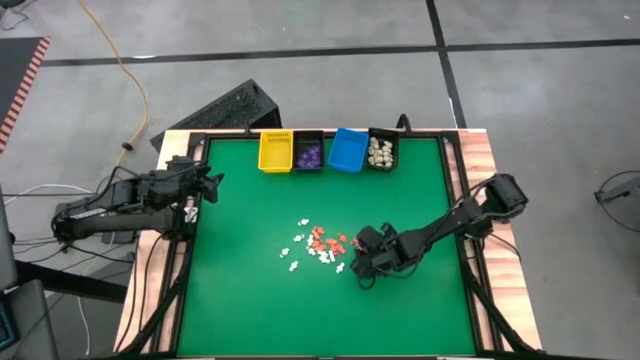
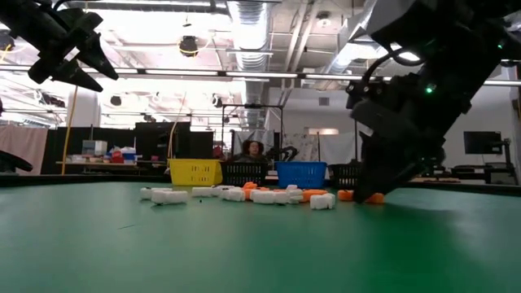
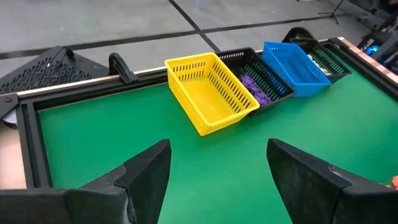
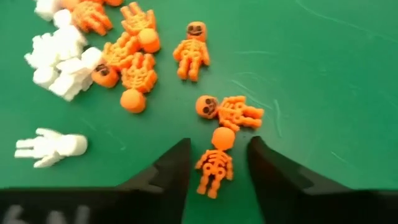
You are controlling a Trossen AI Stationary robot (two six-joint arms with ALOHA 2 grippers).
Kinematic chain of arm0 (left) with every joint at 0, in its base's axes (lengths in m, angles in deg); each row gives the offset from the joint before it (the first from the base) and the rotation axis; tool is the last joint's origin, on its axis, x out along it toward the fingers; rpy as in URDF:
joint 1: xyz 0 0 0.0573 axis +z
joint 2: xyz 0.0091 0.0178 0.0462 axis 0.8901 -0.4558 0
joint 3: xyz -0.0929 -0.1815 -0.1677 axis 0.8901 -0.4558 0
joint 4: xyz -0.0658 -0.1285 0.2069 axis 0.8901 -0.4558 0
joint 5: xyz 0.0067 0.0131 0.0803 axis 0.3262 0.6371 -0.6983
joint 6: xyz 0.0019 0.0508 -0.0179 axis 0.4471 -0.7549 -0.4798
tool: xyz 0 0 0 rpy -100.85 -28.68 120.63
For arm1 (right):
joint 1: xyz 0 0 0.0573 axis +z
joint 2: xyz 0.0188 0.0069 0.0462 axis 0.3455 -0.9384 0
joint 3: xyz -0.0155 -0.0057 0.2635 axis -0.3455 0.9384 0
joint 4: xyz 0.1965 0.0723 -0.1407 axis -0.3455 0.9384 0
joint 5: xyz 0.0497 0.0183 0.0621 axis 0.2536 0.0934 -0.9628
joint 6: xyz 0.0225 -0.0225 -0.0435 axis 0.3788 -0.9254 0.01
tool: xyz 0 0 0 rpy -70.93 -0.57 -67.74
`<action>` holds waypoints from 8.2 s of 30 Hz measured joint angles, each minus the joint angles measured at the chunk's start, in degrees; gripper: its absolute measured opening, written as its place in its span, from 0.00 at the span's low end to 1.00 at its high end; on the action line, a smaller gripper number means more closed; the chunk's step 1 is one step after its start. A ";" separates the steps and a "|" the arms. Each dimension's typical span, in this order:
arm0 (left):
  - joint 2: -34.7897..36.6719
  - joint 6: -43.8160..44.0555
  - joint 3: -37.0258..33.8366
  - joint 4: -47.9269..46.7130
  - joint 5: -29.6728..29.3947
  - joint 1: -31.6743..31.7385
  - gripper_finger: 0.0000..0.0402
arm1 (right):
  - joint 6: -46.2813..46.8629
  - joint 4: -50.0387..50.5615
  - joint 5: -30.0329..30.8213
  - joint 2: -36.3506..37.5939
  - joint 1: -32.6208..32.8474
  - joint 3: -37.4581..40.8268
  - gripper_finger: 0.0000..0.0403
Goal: Sort Halloween decoration
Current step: Put the orange skeleton toy into the blue basket
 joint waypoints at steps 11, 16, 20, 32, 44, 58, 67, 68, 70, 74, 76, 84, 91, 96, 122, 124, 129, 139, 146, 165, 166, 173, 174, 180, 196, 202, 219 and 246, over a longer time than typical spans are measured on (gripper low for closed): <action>0.00 0.14 0.00 -0.02 -0.10 0.00 0.64 | 0.40 0.24 -1.54 3.98 0.28 0.24 0.12; 0.00 0.16 0.00 0.02 -0.97 0.00 0.64 | -3.18 0.89 -0.43 11.23 -1.30 0.36 0.12; 0.00 0.16 0.00 0.04 -1.68 0.00 0.64 | -9.69 0.84 3.17 16.98 -5.65 0.36 0.12; 0.00 4.26 0.00 0.04 -1.70 0.00 0.64 | -29.07 -8.59 2.26 20.73 -31.87 0.28 0.10; 0.02 5.08 0.00 -0.85 -3.86 0.00 0.64 | -32.86 -25.41 -7.63 10.47 -50.89 -1.12 0.15; 0.02 3.79 0.00 -0.85 -4.17 0.00 0.64 | -35.80 -21.43 -23.20 5.81 -54.86 -8.16 0.52; 0.02 4.04 0.00 -0.85 -3.02 0.00 0.64 | -50.02 -2.11 -42.90 14.45 -47.45 -8.52 0.52; 0.02 4.08 0.00 -0.85 -3.01 -0.01 0.64 | -51.52 0.77 -43.99 15.35 -45.69 -8.46 0.51; 0.02 4.09 0.00 -0.85 -3.01 -0.02 0.64 | -53.91 4.90 -44.47 17.10 -41.80 -8.46 0.51; 0.02 4.16 0.00 -0.85 -3.01 -0.01 0.64 | -57.89 11.03 -43.86 19.03 -32.98 -8.48 0.50; 0.02 4.18 0.00 -0.85 -3.01 0.00 0.64 | -58.78 13.64 -42.20 19.04 -29.19 -8.46 0.50; 0.01 4.18 0.00 -0.87 -3.03 0.00 0.64 | -59.40 13.29 -37.52 13.45 -19.97 -8.46 0.50; 0.02 4.18 0.00 -0.90 -3.08 0.00 0.64 | -59.81 8.73 -33.37 5.64 -17.34 -8.44 0.50; 0.01 4.18 0.00 -0.92 -3.11 -0.02 0.64 | -59.63 7.33 -30.35 1.58 -18.00 -8.44 0.50; 0.02 4.03 0.00 -1.07 -2.81 0.00 0.64 | -58.09 6.58 -29.17 2.38 -20.25 -11.03 0.12; 0.01 4.00 0.00 -1.22 -2.87 0.00 0.64 | -58.12 5.83 -28.12 5.82 -22.62 -11.64 0.12; 0.02 4.00 0.00 -1.33 -3.01 0.00 0.64 | -58.59 3.39 -24.44 12.58 -30.32 -11.72 0.12; 0.02 3.99 0.00 -1.29 -3.18 -0.02 0.64 | -58.40 -7.22 -17.98 17.26 -48.64 -11.80 0.12; 0.01 3.98 0.00 -1.29 -3.20 -0.02 0.64 | -54.19 -11.92 -18.16 12.75 -54.83 -11.85 0.13; 0.02 3.98 0.00 -1.25 -3.19 -0.01 0.64 | -52.95 -11.48 -19.96 5.34 -55.90 -11.85 0.50; 0.02 3.98 0.01 -1.25 -3.19 0.00 0.64 | -53.06 -11.32 -22.21 5.71 -56.04 -11.85 0.52; 0.02 3.97 0.01 -1.25 -3.16 0.00 0.64 | -56.20 -11.68 -52.95 8.29 -53.12 -11.88 0.53; 0.01 3.83 0.00 -1.25 -3.17 0.00 0.64 | -55.27 -11.59 -55.76 8.31 -51.95 -11.89 0.52; 0.02 4.03 0.00 -1.25 -3.09 0.00 0.64 | -56.32 -6.71 -54.41 8.20 -41.66 -11.89 0.50; 0.02 4.20 0.00 -1.25 -2.60 -0.01 0.64 | -46.16 1.78 -17.39 8.04 -19.28 -11.89 0.48; 0.02 4.22 0.00 -1.26 -1.70 0.00 0.64 | -42.70 -0.61 -16.65 4.75 -18.61 -11.78 0.48; 0.02 5.30 0.02 -1.85 1.89 -0.02 0.64 | -33.01 -3.39 -16.39 -5.65 -16.02 -11.96 0.48; 0.01 5.27 0.02 -2.08 0.77 -0.01 0.64 | -35.36 -0.69 -12.97 6.03 -27.66 -11.63 0.12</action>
